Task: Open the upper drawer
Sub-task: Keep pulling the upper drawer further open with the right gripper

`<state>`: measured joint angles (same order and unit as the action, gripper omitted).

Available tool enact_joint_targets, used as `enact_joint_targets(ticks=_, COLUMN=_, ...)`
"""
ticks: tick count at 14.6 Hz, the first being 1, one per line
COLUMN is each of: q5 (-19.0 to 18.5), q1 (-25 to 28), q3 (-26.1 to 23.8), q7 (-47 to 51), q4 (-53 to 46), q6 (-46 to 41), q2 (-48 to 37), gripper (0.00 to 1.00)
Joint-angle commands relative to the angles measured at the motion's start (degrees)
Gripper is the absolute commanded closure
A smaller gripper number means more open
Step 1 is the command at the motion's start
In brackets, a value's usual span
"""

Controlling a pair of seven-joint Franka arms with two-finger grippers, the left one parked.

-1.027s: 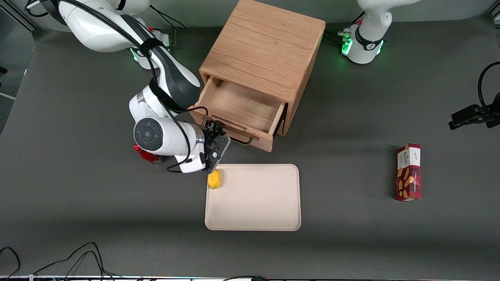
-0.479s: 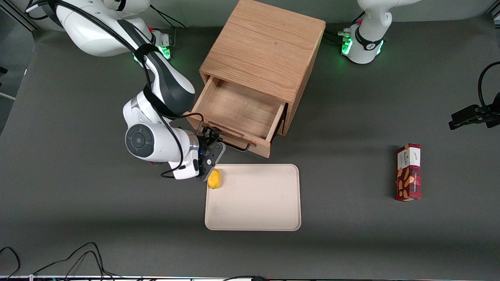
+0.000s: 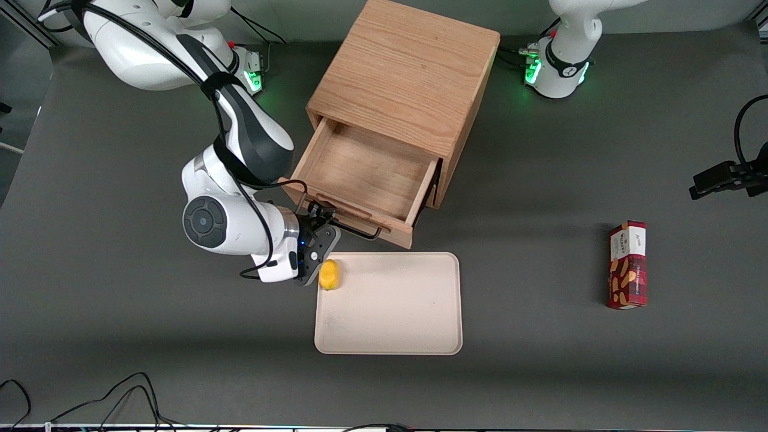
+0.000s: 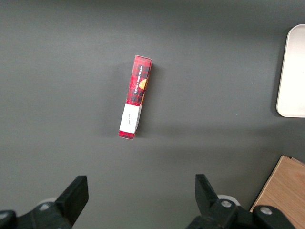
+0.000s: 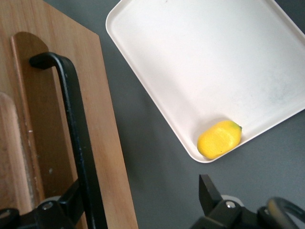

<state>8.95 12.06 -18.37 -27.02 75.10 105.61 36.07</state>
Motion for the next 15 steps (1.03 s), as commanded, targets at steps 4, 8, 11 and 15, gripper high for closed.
enact_joint_targets(ticks=4, q5=-0.78, q1=-0.20, q3=1.32, q7=-1.01, q4=-4.00, q6=-0.67, q2=2.25, gripper=0.00)
enact_joint_targets(ticks=8, q5=-0.69, q1=-0.29, q3=2.46, q7=-1.10, q4=-4.79, q6=-0.67, q2=2.60, gripper=0.00)
enact_joint_targets(ticks=11, q5=-0.78, q1=-0.29, q3=2.64, q7=-1.10, q4=-6.10, q6=-0.58, q2=3.48, gripper=0.00)
enact_joint_targets(ticks=15, q5=-0.78, q1=-0.20, q3=2.64, q7=-0.84, q4=-8.82, q6=-0.41, q2=5.41, gripper=0.00)
